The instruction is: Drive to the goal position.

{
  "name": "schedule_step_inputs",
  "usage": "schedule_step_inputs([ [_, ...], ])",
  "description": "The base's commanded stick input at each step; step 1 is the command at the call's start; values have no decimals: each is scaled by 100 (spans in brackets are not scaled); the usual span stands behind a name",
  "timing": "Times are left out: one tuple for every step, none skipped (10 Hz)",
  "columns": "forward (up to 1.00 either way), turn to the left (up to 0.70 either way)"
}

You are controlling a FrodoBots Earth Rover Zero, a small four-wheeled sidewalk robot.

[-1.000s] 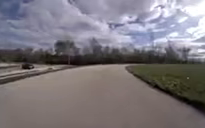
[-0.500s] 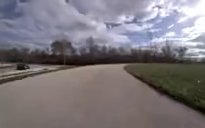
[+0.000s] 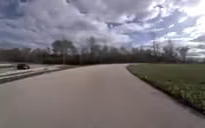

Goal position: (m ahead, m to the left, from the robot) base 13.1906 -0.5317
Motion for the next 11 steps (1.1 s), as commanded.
schedule_step_inputs([
  [100, 0],
  [100, 0],
  [100, 0],
  [100, -7],
  [100, -14],
  [100, -17],
  [100, -20],
  [100, -22],
  [100, -34],
  [100, -38],
  [100, -39],
])
